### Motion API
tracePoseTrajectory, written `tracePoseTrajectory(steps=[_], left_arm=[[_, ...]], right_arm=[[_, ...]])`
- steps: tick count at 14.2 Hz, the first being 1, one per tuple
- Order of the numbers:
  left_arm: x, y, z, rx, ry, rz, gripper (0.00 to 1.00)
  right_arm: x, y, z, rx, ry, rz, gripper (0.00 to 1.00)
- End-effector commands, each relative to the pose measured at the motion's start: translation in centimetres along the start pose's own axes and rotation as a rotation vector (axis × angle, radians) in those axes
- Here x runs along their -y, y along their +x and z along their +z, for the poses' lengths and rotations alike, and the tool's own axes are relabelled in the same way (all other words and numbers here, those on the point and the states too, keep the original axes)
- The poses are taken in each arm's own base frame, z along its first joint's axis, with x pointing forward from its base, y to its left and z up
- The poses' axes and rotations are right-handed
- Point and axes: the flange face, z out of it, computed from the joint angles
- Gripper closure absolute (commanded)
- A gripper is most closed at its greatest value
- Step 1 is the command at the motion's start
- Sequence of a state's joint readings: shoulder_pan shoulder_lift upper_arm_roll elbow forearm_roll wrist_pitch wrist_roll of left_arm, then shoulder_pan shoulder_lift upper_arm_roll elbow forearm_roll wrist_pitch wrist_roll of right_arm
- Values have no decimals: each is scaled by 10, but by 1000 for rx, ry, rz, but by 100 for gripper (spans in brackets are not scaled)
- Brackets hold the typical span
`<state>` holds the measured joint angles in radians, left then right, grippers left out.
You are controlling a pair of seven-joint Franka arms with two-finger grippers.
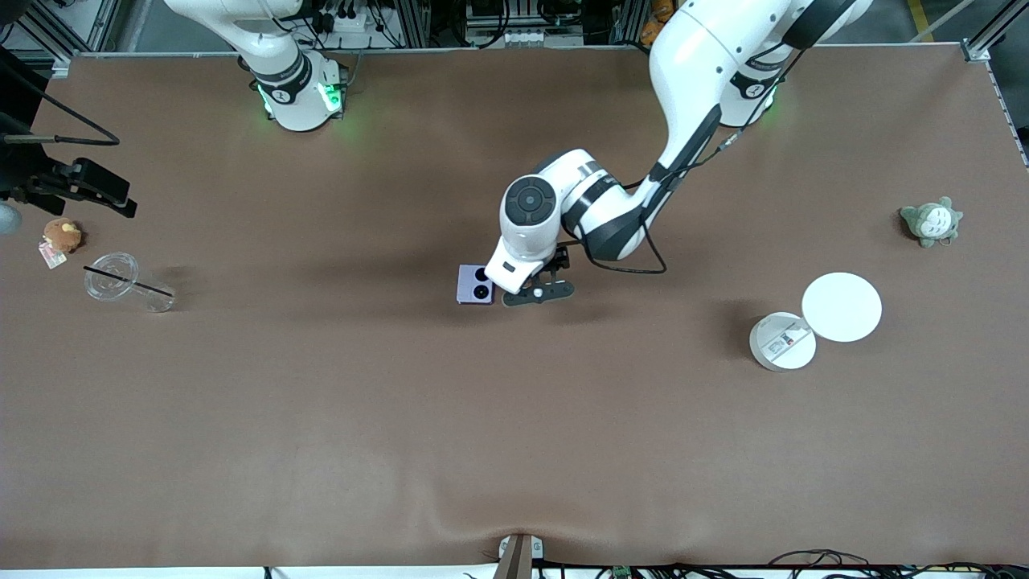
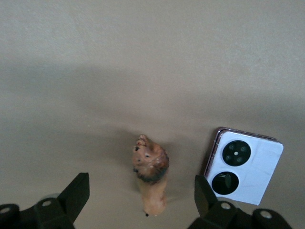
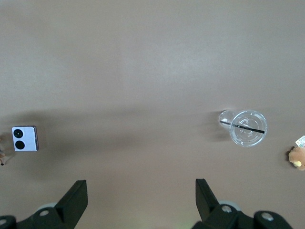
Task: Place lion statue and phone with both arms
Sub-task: 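Grasp the lion with the left gripper while the right gripper reaches the phone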
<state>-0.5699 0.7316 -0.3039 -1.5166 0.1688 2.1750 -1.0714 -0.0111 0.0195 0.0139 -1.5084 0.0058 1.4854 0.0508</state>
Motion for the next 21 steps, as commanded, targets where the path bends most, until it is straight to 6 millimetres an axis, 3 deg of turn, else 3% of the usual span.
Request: tracePoseTrajectory(steps=[1, 5, 8, 12, 15, 17, 21], left_arm=[[-6, 3, 5, -33, -7, -27, 13], [-11, -3, 16, -45, 3, -32, 18], [-10, -2, 23, -56, 16, -24, 19], [-9, -1, 34, -69, 29, -7, 23], [-10, -1, 35, -80, 28, -5, 31], [-10, -1, 35, -80, 28, -5, 46], [-11, -1, 32, -83, 24, -21, 82]], right_arm=[[19, 21, 23, 36, -5, -18, 0], [42, 35, 34, -2, -4, -57, 0], [52, 49, 25, -121, 20, -68, 0], [98, 46, 36, -117, 27, -143, 0], [129, 58, 70, -73, 17, -203, 0], [160, 53, 93, -21, 15, -235, 0], [228, 55, 181, 98, -16, -284, 0]])
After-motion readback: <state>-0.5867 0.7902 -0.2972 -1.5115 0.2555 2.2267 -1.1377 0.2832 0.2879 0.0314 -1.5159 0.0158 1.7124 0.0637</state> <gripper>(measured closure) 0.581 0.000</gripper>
